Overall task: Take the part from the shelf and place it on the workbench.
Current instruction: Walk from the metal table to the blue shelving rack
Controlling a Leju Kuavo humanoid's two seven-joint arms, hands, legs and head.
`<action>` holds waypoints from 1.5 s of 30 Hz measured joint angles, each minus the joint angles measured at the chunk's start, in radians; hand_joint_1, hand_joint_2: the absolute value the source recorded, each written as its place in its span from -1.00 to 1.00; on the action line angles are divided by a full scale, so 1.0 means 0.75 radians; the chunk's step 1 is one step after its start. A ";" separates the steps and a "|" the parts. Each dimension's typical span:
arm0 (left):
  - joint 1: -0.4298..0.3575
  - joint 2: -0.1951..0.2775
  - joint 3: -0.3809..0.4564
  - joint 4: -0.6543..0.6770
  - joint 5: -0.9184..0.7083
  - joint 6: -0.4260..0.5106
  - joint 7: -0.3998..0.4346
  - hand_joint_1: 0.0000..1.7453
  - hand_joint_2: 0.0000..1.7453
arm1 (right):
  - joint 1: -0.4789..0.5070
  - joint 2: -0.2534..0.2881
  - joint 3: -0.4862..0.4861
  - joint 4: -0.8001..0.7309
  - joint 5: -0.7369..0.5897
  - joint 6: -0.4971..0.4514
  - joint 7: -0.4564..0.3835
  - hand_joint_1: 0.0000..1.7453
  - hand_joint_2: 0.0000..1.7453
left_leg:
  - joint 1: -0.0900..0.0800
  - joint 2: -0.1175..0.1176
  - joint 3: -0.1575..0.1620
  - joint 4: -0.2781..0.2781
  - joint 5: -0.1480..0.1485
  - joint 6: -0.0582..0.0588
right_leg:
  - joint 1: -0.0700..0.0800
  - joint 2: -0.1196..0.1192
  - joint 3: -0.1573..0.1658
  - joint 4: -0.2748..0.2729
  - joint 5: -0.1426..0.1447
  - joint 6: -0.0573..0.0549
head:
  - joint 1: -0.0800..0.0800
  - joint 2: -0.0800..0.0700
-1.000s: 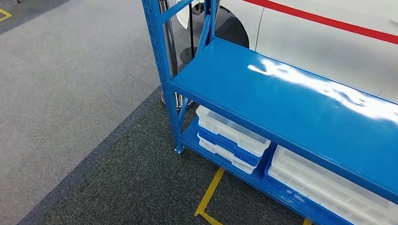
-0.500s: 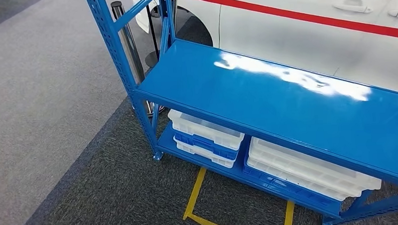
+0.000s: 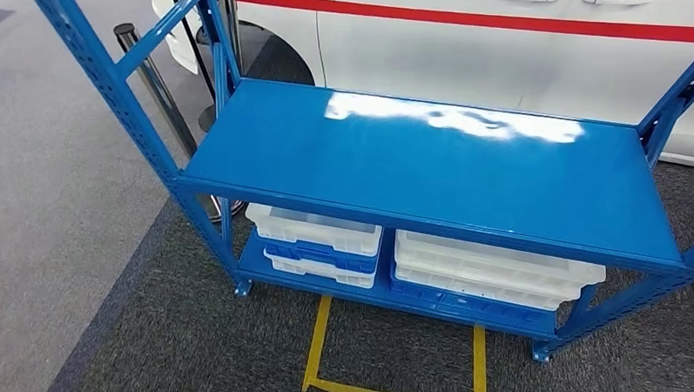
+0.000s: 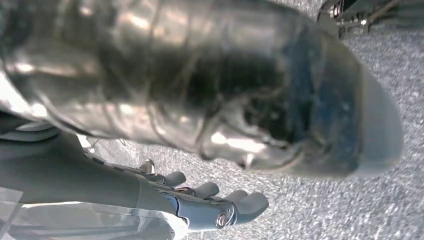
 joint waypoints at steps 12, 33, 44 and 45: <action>0.013 0.001 0.000 0.000 0.004 0.000 -0.007 -1.00 -1.00 | -0.004 0.002 -0.001 0.001 0.000 0.003 0.000 -1.00 -1.00 | 0.009 -0.237 -0.069 0.050 0.027 0.008 | -0.001 0.191 0.002 0.008 0.000 -0.019 | -0.001 0.000; 0.002 0.002 0.001 0.000 0.000 -0.018 -0.042 -1.00 1.00 | -0.002 0.010 0.004 0.009 0.046 0.141 0.193 -1.00 -1.00 | -0.003 -0.128 -0.035 0.004 0.023 0.051 | 0.002 0.051 0.015 -0.003 -0.009 0.005 | 0.001 0.000; 0.003 0.003 0.000 0.000 -0.017 -0.021 -0.046 -1.00 1.00 | -0.003 0.012 0.004 0.009 0.058 0.123 0.230 -1.00 -1.00 | 0.004 -0.128 -0.029 -0.009 0.026 0.009 | 0.008 0.051 0.015 0.001 -0.013 -0.010 | 0.001 0.000; 0.003 0.003 0.000 0.000 -0.018 -0.021 -0.045 -1.00 1.00 | -0.003 0.012 0.004 0.009 0.058 0.123 0.231 -1.00 -1.00 | 0.004 -0.128 -0.029 -0.009 0.026 0.009 | 0.008 0.051 0.015 0.001 -0.013 -0.010 | 0.001 0.000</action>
